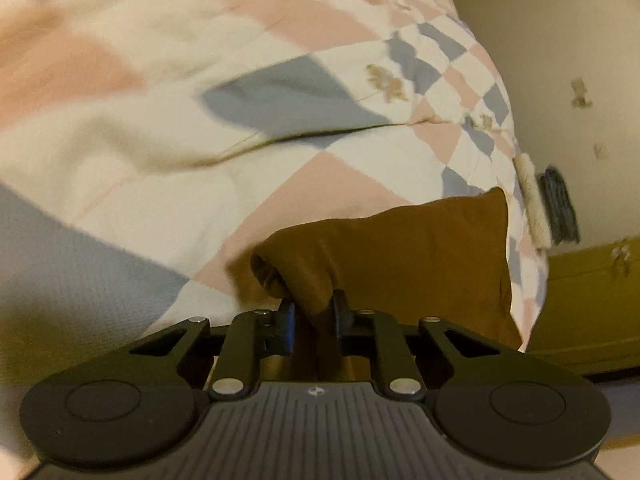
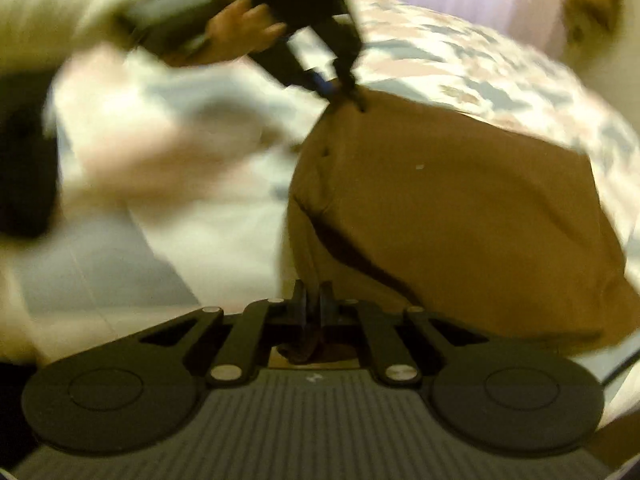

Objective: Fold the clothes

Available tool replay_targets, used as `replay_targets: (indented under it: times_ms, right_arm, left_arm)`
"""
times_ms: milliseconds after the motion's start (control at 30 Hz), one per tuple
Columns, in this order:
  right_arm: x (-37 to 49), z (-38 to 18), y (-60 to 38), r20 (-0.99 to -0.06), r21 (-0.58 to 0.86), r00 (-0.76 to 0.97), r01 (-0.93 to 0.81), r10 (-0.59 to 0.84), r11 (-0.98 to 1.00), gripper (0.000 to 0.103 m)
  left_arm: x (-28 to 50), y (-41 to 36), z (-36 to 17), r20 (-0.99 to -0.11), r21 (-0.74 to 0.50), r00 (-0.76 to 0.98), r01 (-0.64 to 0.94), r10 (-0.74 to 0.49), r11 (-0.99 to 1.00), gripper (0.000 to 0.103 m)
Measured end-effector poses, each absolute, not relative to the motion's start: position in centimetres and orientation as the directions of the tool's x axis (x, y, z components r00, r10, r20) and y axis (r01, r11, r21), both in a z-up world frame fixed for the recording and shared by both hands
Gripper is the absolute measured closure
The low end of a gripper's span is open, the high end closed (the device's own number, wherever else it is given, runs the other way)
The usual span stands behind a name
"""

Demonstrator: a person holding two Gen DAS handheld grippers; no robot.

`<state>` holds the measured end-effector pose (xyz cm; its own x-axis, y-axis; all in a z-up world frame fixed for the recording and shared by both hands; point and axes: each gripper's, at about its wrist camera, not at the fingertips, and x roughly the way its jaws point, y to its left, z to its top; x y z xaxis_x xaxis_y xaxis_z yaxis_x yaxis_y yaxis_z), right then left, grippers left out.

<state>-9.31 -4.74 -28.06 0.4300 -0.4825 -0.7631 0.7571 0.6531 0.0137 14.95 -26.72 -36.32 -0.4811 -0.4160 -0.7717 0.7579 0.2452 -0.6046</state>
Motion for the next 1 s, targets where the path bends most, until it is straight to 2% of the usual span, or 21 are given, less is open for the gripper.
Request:
replay_targets:
  times_ms: [100, 167, 333, 500, 567, 633, 700, 833, 900, 967, 1000]
  right_arm:
    - [-14.6, -24.6, -7.3, -0.705, 0.211, 0.515, 0.809, -0.488, 0.549, 0.099]
    - [-18.6, -22.8, -9.4, -0.682, 0.283, 0.513, 0.842, -0.521, 0.459, 0.099]
    - [-28.9, -22.7, -16.3, -0.69, 0.331, 0.396, 0.917, -0.605, 0.223, 0.099]
    - [-37.8, -28.1, -24.0, -0.735, 0.365, 0.308, 0.931, -0.605, 0.031, 0.099]
    - [-39.5, -30.6, -26.0, -0.755, 0.396, 0.331, 0.918, -0.567, 0.008, 0.099]
    - [-40.9, -32.6, -27.5, -0.76, 0.441, 0.373, 0.898, -0.533, 0.0, 0.099]
    - [-41.3, -32.4, -27.9, -0.749, 0.458, 0.403, 0.889, -0.527, 0.029, 0.099]
    - [-42.1, -31.7, -28.3, -0.734, 0.487, 0.448, 0.871, -0.51, 0.064, 0.099]
    - [-42.4, -31.6, -28.6, -0.733, 0.502, 0.467, 0.862, -0.495, 0.07, 0.099]
    - [-42.6, -31.7, -29.0, -0.737, 0.511, 0.48, 0.857, -0.477, 0.073, 0.099]
    - [-42.7, -31.8, -29.1, -0.737, 0.513, 0.486, 0.855, -0.469, 0.079, 0.099]
  left_arm:
    - [13.4, -27.5, -31.9, -0.77, -0.598, -0.477, 0.772, -0.424, 0.216, 0.089]
    - [11.1, -29.1, -28.8, -0.764, -0.594, -0.482, 0.786, -0.43, 0.174, 0.089]
    - [2.6, -36.1, -24.8, -0.74, -0.602, -0.522, 0.795, -0.424, 0.073, 0.087]
    - [-6.7, -45.0, -27.5, -0.755, -0.596, -0.521, 0.799, -0.398, 0.085, 0.087]
    - [-9.8, -47.9, -29.9, -0.791, -0.544, -0.474, 0.834, -0.386, 0.09, 0.085]
    - [-12.0, -49.6, -32.3, -0.844, -0.46, -0.397, 0.882, -0.36, 0.106, 0.091]
    - [-12.6, -50.1, -33.4, -0.859, -0.443, -0.382, 0.889, -0.341, 0.12, 0.091]
    - [-11.1, -49.5, -32.0, -0.841, -0.489, -0.418, 0.859, -0.344, 0.152, 0.071]
    - [-10.8, -49.8, -31.9, -0.851, -0.474, -0.404, 0.865, -0.334, 0.163, 0.071]
    - [-10.5, -50.2, -32.0, -0.861, -0.471, -0.4, 0.861, -0.316, 0.193, 0.075]
    - [-10.2, -50.4, -31.9, -0.847, -0.5, -0.421, 0.839, -0.325, 0.213, 0.07]
